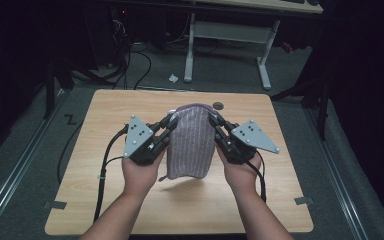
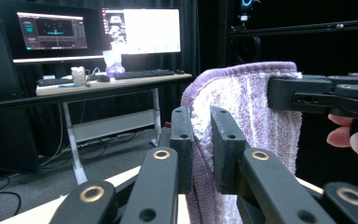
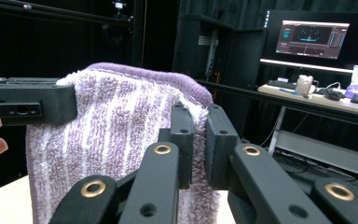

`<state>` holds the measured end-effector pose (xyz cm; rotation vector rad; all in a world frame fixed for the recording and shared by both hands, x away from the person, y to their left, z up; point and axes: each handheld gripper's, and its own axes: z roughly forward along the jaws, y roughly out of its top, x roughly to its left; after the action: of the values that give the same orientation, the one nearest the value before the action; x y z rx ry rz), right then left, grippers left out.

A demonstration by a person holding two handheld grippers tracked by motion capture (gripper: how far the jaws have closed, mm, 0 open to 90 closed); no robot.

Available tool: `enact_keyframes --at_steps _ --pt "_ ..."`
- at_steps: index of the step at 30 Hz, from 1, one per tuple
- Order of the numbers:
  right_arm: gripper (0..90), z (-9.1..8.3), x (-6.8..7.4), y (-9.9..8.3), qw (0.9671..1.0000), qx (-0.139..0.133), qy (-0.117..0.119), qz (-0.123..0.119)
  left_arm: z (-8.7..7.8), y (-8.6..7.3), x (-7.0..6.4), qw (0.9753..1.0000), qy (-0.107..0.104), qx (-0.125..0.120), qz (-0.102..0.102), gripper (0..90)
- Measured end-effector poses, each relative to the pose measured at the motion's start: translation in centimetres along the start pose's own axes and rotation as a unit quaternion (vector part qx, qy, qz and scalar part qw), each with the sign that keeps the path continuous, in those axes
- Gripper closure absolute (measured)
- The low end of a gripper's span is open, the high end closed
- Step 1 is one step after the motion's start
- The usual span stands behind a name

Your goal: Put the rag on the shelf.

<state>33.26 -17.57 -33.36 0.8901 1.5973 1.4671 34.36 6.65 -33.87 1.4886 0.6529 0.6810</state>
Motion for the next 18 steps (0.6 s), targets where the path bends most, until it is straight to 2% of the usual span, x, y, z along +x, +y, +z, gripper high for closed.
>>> enact_keyframes --at_steps 5,9,11,14,18 --pt "84.0 0.3 -0.6 0.3 1.0 0.001 -0.007 0.005 1.1 0.1 0.4 0.9999 0.001 0.008 0.01 80.6" --pt "84.0 0.9 -1.7 0.8 0.9999 -0.002 -0.011 0.012 2.6 0.4 1.2 0.9996 0.003 0.021 0.021 80.6" --pt "84.0 1.4 -2.3 1.2 0.9997 -0.002 -0.014 0.018 3.3 0.6 1.7 0.9992 0.002 0.02 0.034 80.6" --pt "84.0 2.2 -2.8 1.6 0.9996 -0.004 -0.019 0.02 4.3 1.0 2.2 0.9992 -0.001 0.015 0.038 80.6" --pt "84.0 3.6 -3.5 2.0 0.9995 -0.006 -0.023 0.02 5.8 1.5 3.9 0.9996 0.006 0.008 0.025 80.5"
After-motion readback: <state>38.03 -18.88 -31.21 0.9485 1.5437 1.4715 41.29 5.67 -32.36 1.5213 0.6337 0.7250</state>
